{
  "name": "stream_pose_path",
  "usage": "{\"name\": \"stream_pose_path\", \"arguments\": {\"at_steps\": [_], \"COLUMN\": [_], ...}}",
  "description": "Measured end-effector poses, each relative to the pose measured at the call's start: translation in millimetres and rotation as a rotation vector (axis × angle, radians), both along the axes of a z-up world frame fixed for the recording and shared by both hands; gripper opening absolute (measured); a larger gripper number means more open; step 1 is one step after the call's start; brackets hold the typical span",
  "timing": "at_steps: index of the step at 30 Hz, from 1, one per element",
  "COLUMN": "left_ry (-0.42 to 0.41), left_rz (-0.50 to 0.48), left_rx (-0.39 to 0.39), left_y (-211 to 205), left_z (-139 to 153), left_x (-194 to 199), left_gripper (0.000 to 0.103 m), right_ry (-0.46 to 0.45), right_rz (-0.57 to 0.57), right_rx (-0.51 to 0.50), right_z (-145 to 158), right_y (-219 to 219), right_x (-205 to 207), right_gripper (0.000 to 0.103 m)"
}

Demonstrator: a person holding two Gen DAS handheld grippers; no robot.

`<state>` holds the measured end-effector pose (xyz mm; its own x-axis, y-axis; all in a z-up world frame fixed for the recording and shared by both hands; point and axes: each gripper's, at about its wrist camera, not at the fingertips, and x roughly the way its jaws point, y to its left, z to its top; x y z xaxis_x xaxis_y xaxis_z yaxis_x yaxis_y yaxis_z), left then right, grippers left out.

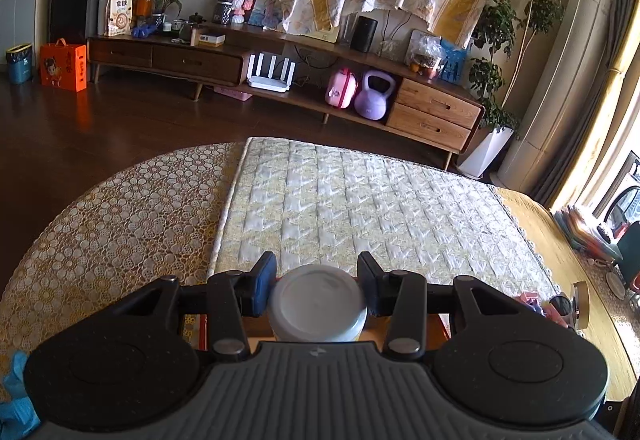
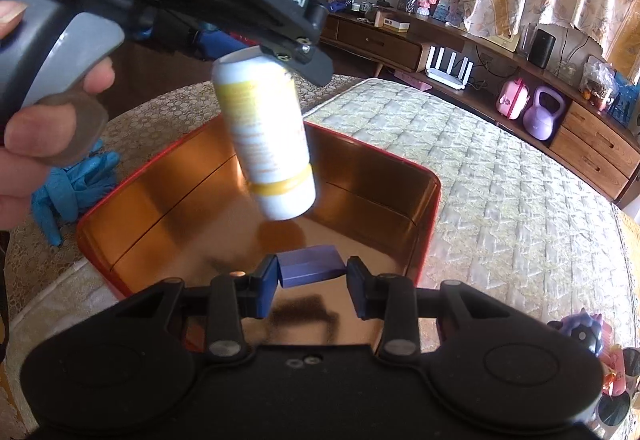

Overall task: Organize rigid objects
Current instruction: 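Carry the bottle and the purple block over the red tin box with both tools, then set the bottle in the tin with the left tool while the right tool releases the block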

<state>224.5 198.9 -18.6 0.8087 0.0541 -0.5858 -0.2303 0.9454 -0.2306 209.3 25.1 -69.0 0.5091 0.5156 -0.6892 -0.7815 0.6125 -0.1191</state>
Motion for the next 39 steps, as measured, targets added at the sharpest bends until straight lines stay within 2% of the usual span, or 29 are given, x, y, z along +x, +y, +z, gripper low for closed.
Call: {"name": "stream_pose_path", "arguments": {"at_steps": [5, 10, 13, 21, 22, 26, 35, 39], "left_ry": [0.022, 0.033, 0.079, 0.204, 0.212, 0.216, 0.183, 0.16], "left_rz": [-0.012, -0.05, -0.095, -0.078, -0.077, -0.08, -0.099, -0.115], "left_rx": [-0.012, -0.02, -0.027, -0.022, -0.021, -0.008, 0.024, 0.037], "left_y": [0, 0, 0, -3, -4, -8, -23, -34], "left_z": [-15, -16, -19, -45, -47, -48, -31, -20], "left_x": [2, -12, -24, -28, -27, -27, -45, -56], "left_gripper": [0.043, 0.043, 0.043, 0.043, 0.04, 0.04, 0.041, 0.045], "right_ry": [0.008, 0.025, 0.029, 0.032, 0.032, 0.021, 0.019, 0.026], "right_rz": [-0.017, -0.005, 0.0, -0.009, -0.006, 0.0, -0.021, -0.039], "right_rx": [-0.021, -0.022, -0.02, -0.005, -0.002, 0.009, 0.062, 0.095], "right_z": [-5, -6, -6, 1, 2, 9, 29, 40], "right_y": [4, 4, 2, -6, -8, -16, -39, -52], "right_x": [4, 5, 5, -2, -4, -12, -27, -36], "right_gripper": [0.037, 0.037, 0.037, 0.045, 0.046, 0.051, 0.055, 0.057]}}
